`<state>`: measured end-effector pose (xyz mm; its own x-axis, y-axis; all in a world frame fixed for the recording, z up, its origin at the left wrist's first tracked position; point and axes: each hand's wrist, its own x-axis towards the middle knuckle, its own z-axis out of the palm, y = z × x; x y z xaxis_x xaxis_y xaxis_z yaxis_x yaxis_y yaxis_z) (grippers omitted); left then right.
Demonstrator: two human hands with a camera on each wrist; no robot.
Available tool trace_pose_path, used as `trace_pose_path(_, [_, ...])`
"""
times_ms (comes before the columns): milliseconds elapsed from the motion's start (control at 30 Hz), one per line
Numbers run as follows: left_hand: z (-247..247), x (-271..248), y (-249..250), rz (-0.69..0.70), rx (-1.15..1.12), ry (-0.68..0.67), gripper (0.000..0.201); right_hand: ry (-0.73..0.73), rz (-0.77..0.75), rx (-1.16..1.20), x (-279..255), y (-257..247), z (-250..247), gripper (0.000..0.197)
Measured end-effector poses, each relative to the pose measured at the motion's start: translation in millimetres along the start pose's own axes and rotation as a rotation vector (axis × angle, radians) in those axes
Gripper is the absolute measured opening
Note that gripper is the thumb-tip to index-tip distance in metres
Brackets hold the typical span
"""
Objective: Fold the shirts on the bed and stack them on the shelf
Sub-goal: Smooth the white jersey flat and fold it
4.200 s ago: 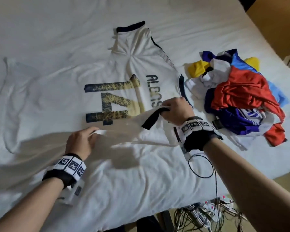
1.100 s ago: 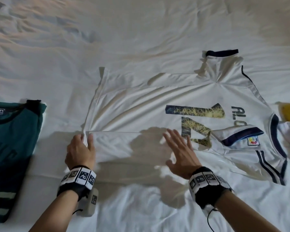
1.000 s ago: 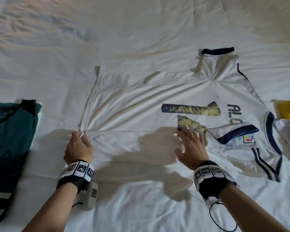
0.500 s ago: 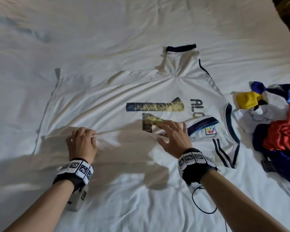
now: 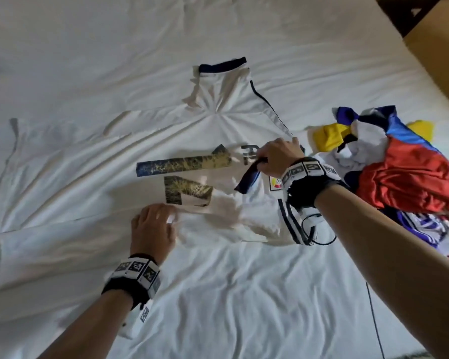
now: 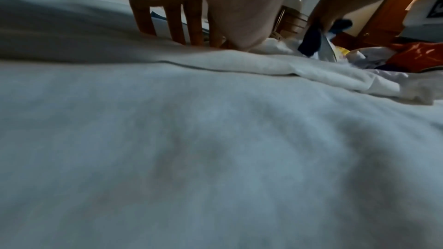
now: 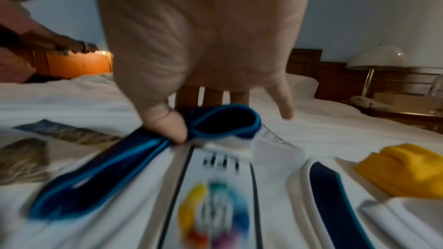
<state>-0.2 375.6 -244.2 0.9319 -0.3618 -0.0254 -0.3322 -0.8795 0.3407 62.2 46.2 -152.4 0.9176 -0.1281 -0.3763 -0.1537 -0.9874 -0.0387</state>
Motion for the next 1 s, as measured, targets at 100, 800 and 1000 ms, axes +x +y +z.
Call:
trace_pose_path(100, [1.0, 0.7, 8.3, -0.021, 0.040, 0.040, 0.035, 0.249, 0.064, 0.110, -13.2, -1.6, 6.8, 0.057])
trace_pose_path(800, [27.2, -2.0, 74.4, -0.038, -0.101, -0.172, 0.035, 0.312, 0.566, 0.552, -155.8, 74.6, 141.3, 0.023])
trace_pose_path(1000, [18.8, 17.3, 89.5, -0.242, -0.207, -0.161, 0.031, 0.363, 0.531, 0.551, -156.1, 69.4, 134.4, 0.024])
